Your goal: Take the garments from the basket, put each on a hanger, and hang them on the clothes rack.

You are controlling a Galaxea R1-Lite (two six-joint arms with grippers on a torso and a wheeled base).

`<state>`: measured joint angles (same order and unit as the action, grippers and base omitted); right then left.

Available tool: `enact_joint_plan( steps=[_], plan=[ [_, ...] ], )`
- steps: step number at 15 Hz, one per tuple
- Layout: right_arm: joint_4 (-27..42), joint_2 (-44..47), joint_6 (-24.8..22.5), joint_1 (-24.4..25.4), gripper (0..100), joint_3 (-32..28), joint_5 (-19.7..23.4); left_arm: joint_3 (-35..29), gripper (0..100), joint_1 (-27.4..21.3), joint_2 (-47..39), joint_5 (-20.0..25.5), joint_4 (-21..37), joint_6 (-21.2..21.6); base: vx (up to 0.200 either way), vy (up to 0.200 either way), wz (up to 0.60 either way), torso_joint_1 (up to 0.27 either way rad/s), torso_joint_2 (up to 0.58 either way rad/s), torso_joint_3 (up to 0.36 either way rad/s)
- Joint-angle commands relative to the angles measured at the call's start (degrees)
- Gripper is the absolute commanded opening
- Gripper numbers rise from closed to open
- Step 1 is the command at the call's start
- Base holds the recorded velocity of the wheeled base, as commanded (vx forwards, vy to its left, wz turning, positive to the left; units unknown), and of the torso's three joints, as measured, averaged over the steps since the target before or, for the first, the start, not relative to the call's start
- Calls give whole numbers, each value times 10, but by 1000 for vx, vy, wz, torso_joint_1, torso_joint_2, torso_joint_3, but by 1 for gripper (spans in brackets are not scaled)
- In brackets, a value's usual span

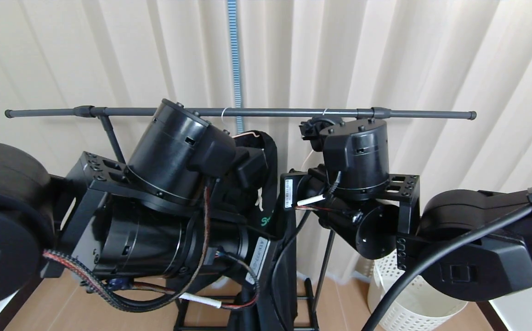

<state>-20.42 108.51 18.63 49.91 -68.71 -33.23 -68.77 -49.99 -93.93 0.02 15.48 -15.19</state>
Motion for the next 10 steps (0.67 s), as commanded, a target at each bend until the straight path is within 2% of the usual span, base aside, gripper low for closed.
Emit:
enact_joint_plan(
  steps=[1, 7, 10],
  plan=[
    [0, 13, 5, 1, 0, -10, 0, 0, 0, -20, -23, -1, -14, -22, 0, 0, 0, 0, 0, 0],
    [5, -16, 6, -6, 0, -8, -1, 1, 0, -18, -25, -14, -14, -24, 0, 0, 0, 0, 0, 0],
    [13, -57, -30, -24, 0, 12, -4, -1, 0, 30, -19, -53, -14, -1, 0, 0, 0, 0, 0, 0]
  ],
)
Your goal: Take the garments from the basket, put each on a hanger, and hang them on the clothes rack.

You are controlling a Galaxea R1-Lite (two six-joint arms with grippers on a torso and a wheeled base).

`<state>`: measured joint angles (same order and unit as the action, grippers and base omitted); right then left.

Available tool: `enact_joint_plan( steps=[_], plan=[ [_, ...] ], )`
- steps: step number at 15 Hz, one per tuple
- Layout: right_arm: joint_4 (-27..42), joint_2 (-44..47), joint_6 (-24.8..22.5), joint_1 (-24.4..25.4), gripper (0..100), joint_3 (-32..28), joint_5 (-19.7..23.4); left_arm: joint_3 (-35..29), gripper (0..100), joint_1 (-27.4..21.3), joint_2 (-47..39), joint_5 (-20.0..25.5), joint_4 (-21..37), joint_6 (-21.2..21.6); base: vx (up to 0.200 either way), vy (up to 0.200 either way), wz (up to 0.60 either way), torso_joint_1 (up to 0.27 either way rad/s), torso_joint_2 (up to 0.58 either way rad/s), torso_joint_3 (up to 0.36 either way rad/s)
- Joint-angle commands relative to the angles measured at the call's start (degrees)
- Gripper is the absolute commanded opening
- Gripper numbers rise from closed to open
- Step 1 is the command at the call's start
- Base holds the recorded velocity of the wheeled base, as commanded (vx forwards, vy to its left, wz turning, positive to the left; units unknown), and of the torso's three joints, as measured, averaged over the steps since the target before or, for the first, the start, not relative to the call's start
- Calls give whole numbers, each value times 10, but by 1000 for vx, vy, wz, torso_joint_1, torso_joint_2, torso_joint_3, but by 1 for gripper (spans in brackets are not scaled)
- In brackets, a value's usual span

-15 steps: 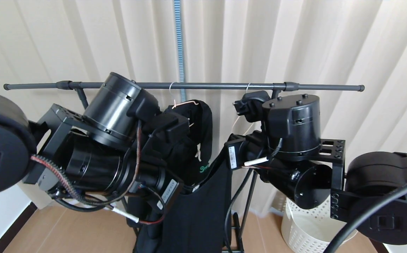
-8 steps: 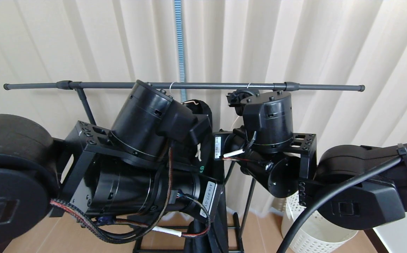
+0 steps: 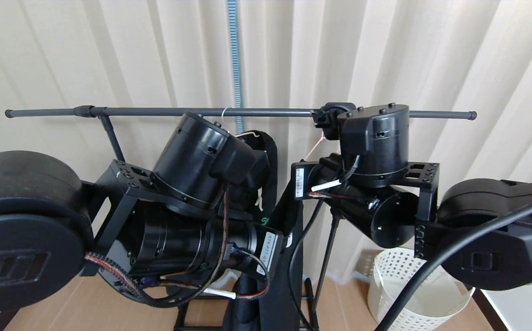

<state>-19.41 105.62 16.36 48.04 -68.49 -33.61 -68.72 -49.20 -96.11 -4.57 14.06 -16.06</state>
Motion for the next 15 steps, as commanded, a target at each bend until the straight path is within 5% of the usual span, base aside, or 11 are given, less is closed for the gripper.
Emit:
enact_joint_plan(
  steps=[1, 5, 13, 14, 15],
  plan=[
    [3, -44, -19, -7, 0, 23, -7, -3, 0, 46, 3, -15, -1, 24, 0, 0, 0, 0, 0, 0],
    [2, -104, -121, -7, 0, 86, -14, -56, 0, 97, -23, -23, -2, 59, 0, 0, 0, 0, 0, 0],
    [2, -118, -134, -29, 0, 93, -15, -85, 0, 98, -56, -25, -10, 68, 0, 0, 0, 0, 0, 0],
    [2, -118, -135, -30, 0, 92, -14, -84, 100, 98, -55, -25, -10, 74, 0, 0, 0, 0, 0, 0],
    [2, -118, -135, -33, 0, 92, -14, -77, 100, 97, -51, -25, -11, 81, 0, 0, 0, 0, 0, 0]
  ],
)
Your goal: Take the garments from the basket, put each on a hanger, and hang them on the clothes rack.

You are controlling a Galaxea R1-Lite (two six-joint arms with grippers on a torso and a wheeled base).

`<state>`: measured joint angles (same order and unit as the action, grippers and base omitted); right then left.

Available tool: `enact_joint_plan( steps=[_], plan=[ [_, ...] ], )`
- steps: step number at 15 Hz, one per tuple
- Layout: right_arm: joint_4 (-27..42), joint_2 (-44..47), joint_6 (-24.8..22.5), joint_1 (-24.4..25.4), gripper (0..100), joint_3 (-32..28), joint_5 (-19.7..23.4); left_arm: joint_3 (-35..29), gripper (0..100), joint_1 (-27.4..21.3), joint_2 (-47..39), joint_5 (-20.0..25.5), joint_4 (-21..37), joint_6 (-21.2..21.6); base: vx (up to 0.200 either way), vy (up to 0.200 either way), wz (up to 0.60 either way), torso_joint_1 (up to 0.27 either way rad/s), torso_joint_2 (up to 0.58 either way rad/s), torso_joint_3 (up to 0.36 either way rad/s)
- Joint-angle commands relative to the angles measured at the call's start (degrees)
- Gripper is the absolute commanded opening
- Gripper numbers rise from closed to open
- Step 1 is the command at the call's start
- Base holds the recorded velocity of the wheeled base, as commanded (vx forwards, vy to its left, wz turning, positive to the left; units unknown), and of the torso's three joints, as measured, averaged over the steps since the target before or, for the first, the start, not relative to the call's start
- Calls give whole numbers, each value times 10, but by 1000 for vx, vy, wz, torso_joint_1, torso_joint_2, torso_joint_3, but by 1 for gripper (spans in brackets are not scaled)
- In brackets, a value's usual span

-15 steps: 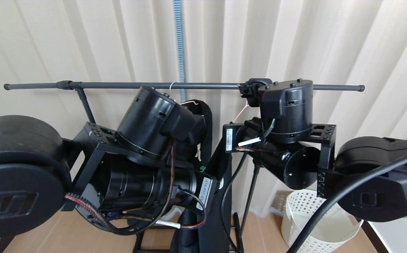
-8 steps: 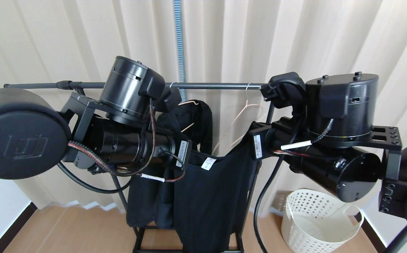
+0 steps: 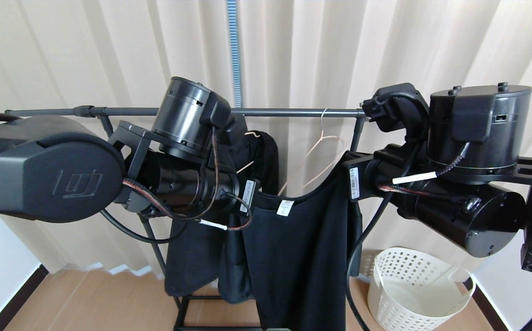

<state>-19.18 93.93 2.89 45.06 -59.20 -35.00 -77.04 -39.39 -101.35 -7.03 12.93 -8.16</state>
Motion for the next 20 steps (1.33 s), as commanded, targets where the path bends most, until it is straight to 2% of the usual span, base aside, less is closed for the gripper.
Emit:
enact_joint_plan(
  steps=[1, 6, 7, 11, 14, 16, 20],
  plan=[
    [-1, -1, 0, -5, 0, -1, 0, 11, 100, -3, 9, 1, 1, 4, 0, 0, 0, 0, 0, 0],
    [-2, -6, -23, -45, 0, 0, -1, 70, 100, -15, 52, 3, -1, 37, 0, 0, 0, 0, 0, 0],
    [-2, -5, -26, -47, 0, 2, -1, 84, 100, -15, 61, 7, -14, 37, 0, 0, 0, 0, 0, 0],
    [1, -5, -30, -50, 0, 8, -2, 134, 100, -15, 64, 31, -139, 27, 0, 0, 0, 0, 0, 0],
    [-2, -15, -45, -52, 0, 15, -11, 177, 100, -15, 52, 30, -171, 38, 0, 0, 0, 0, 0, 0],
    [-5, -23, -67, -63, 0, 21, -11, 180, 100, -15, 41, 22, -174, 59, 0, 0, 0, 0, 0, 0],
    [-4, -35, -78, -67, 0, 34, -11, 183, 100, -14, 34, 21, -195, 87, 0, 0, 0, 0, 0, 0]
  ],
)
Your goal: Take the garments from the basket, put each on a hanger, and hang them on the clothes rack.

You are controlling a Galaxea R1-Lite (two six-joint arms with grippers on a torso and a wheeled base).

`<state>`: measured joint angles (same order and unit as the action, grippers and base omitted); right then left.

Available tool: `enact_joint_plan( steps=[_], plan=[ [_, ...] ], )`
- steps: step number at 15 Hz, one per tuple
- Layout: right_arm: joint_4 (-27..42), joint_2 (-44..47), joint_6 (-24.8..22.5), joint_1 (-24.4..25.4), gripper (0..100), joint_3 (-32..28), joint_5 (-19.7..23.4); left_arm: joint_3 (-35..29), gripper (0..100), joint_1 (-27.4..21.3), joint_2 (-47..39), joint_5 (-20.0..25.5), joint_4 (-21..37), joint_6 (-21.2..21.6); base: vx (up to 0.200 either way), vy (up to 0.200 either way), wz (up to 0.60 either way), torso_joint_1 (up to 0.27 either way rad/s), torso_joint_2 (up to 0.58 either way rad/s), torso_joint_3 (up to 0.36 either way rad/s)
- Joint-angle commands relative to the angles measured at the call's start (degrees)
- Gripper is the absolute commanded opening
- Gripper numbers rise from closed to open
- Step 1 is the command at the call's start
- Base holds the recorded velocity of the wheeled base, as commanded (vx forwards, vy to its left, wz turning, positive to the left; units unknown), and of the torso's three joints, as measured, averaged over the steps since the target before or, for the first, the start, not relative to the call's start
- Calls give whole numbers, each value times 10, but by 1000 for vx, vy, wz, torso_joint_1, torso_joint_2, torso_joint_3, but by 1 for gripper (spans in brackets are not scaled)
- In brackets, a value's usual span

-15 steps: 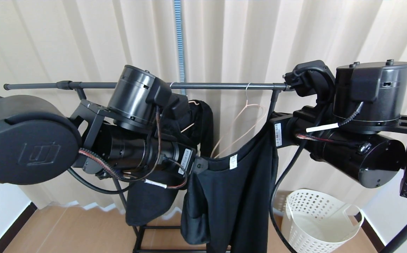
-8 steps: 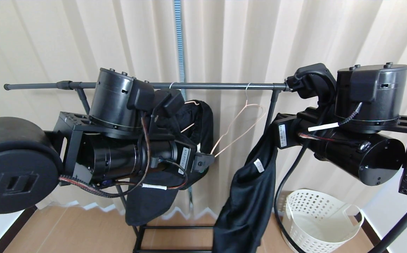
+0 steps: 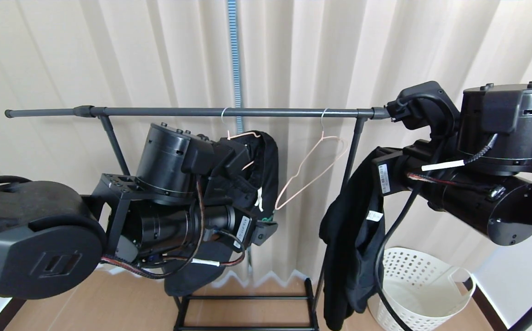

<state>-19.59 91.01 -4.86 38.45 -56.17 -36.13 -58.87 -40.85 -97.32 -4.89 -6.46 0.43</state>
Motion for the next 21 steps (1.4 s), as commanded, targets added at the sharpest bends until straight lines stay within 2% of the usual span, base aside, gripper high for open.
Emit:
enact_joint_plan(
  steps=[1, 3, 4, 5, 9, 11, 13, 14, 18, 21],
  plan=[
    [0, -15, -11, -11, 0, 7, 0, 2, 100, 2, -16, -4, -7, 9, 0, 0, 0, 0, 0, 0],
    [3, -30, -39, -22, 0, 23, 0, 2, 100, 1, -22, -21, -9, 18, 100, 0, 0, -1, 1, 1],
    [-1, -44, -76, -29, 0, 42, 2, 0, 100, 1, -33, -23, -20, 26, 200, 0, 0, 7, 7, 7],
    [0, -51, -88, -29, 0, 50, 2, 1, 100, 1, -40, -24, -36, 33, 200, 0, 0, -12, 2, 7],
    [0, -58, -94, -29, 0, 55, 3, 0, 100, -1, -64, -33, -61, 43, 150, -50, 0, 1, 2, 4],
    [0, -56, -95, -29, 0, 55, 3, -20, 100, -2, -96, -74, -97, 77, 0, 0, 0, 0, 0, 0],
    [3, -58, -96, -30, 0, 56, 3, -64, 100, -5, -118, -87, -96, 78, 0, 0, 0, 0, 0, 0],
    [0, -56, -100, -36, 0, 56, 3, -109, 100, -6, -144, -88, -93, 79, 0, 0, 0, 0, 0, 0],
    [0, -56, -101, -45, 0, 56, 4, -235, 100, -21, -227, -86, -45, 80, 0, 0, 0, 0, 0, 0],
    [0, -53, -101, -45, 0, 56, 4, -288, 100, -13, -258, -67, -27, 81, 0, 0, 0, 0, 0, 0]
  ],
)
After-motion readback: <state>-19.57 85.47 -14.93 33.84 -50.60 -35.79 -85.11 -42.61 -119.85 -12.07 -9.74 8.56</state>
